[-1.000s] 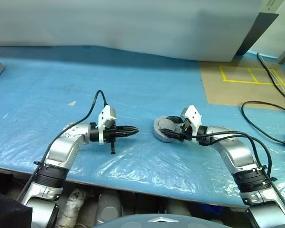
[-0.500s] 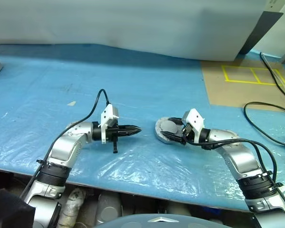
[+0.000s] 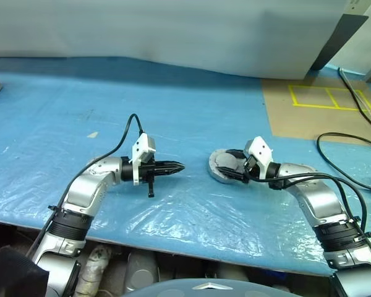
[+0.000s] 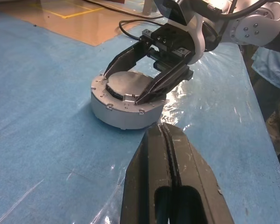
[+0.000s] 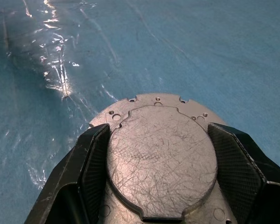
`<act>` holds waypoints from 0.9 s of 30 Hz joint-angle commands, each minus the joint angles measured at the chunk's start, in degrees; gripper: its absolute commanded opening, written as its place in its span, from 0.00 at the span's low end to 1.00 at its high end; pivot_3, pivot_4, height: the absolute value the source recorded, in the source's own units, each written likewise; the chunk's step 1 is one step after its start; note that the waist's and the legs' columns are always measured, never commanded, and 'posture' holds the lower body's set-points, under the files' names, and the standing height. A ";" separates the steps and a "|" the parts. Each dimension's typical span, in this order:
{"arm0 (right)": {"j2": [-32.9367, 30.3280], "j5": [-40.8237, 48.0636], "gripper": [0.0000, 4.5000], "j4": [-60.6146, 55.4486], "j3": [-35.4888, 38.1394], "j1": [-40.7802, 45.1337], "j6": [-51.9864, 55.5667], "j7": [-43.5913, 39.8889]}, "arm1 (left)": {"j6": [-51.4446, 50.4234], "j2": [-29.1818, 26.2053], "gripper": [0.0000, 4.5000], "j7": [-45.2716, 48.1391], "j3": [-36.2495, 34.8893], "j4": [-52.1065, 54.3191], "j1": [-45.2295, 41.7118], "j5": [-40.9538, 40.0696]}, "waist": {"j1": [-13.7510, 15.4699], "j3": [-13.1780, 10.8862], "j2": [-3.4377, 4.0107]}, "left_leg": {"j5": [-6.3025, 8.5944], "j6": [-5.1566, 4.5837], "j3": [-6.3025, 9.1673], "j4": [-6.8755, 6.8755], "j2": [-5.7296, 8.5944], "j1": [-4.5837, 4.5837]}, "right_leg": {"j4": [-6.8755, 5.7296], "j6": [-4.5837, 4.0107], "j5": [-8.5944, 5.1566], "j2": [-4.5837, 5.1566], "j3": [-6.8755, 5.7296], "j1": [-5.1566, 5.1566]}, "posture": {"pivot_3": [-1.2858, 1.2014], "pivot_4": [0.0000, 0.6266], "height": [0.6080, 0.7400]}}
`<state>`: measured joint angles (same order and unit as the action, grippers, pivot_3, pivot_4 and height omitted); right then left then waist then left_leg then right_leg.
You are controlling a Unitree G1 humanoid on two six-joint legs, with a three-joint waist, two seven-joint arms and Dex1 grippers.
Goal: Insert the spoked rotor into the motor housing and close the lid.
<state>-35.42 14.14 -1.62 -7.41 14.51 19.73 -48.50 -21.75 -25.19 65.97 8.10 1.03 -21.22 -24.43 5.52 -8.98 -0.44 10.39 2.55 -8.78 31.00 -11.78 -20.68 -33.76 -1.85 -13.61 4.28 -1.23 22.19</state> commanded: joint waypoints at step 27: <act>8.62 -2.80 0.66 -0.36 -3.86 0.09 7.64 3.41 | 18.03 10.81 0.00 -7.09 8.36 -17.49 -8.12 15.25 | -3.07 0.06 -0.07 | 0.03 0.06 -0.01 -0.02 -0.02 0.23 | -0.05 -0.12 -0.02 -0.08 -0.02 -0.03 | 0.52 0.24 1.00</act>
<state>-27.51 11.69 -4.38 -7.90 15.96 25.16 -43.82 -5.71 -14.65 59.05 15.56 -15.95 -28.86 -10.29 2.46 -8.92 -0.51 10.42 2.61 -8.79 30.98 -11.80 -20.44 -33.82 -1.97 -13.62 4.19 -1.24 22.14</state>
